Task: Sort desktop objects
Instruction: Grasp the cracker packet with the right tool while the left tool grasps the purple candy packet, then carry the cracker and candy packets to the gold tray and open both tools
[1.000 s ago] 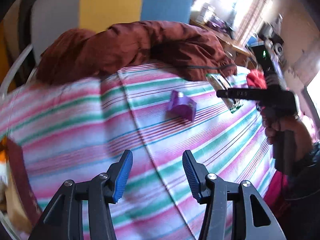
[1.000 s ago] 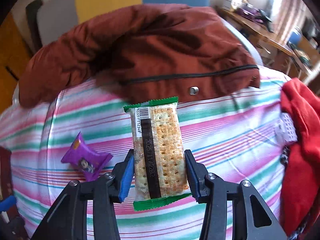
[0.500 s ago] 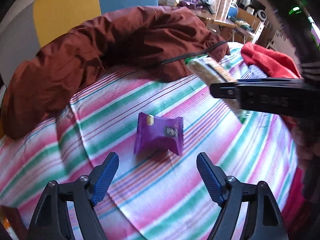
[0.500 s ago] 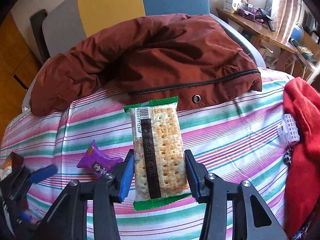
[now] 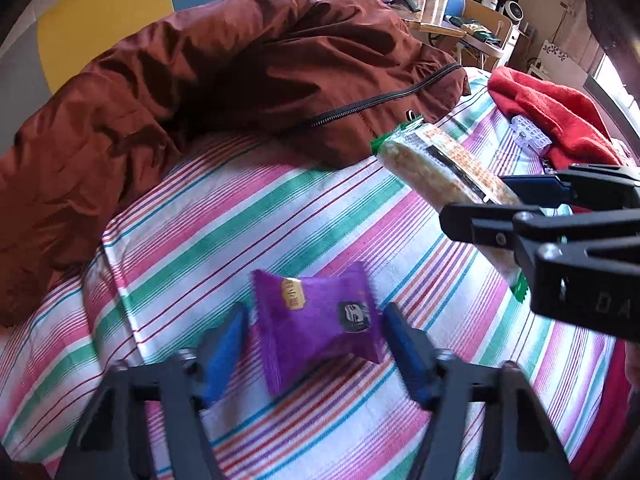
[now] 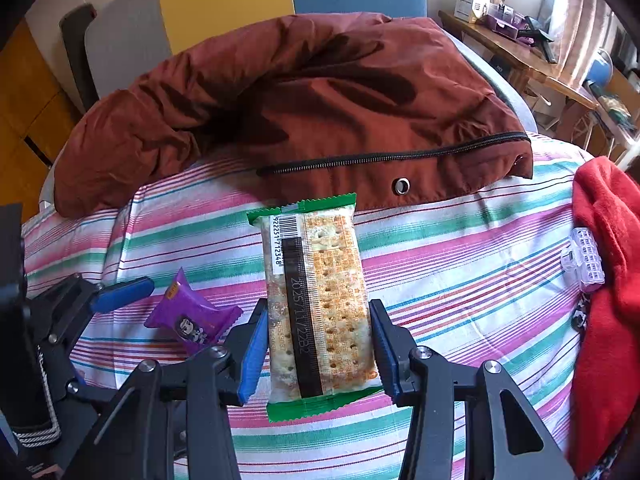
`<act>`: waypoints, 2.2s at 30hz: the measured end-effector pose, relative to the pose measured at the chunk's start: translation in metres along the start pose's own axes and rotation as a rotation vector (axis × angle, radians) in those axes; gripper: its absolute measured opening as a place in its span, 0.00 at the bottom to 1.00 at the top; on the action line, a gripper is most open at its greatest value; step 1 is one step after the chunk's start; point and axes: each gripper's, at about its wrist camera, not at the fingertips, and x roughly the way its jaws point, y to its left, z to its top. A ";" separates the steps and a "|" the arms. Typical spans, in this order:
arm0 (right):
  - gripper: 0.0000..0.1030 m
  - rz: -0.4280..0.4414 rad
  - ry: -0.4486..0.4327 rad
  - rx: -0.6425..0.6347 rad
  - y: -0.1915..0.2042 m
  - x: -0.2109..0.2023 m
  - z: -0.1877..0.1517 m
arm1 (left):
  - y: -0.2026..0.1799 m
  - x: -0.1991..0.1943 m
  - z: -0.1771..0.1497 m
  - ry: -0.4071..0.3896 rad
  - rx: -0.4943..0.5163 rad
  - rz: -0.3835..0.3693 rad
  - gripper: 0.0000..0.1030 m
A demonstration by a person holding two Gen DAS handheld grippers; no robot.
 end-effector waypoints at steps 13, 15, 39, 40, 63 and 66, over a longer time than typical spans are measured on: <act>0.47 0.029 0.036 -0.095 0.024 0.016 -0.006 | 0.027 -0.026 -0.038 -0.063 -0.121 -0.055 0.44; 0.47 0.050 0.036 -0.121 0.032 0.015 -0.009 | 0.033 -0.036 -0.050 -0.070 -0.157 -0.053 0.44; 0.46 0.226 0.009 -0.391 0.133 0.001 -0.056 | 0.091 -0.212 -0.164 -0.283 -0.412 0.059 0.43; 0.46 0.224 0.007 -0.400 0.136 -0.001 -0.058 | 0.095 -0.217 -0.171 -0.289 -0.420 0.069 0.43; 0.46 0.418 -0.082 -0.582 0.276 -0.079 -0.107 | 0.206 -0.268 -0.346 -0.311 -0.765 0.249 0.43; 0.46 0.472 -0.080 -0.601 0.312 -0.090 -0.118 | 0.213 -0.263 -0.349 -0.310 -0.775 0.239 0.43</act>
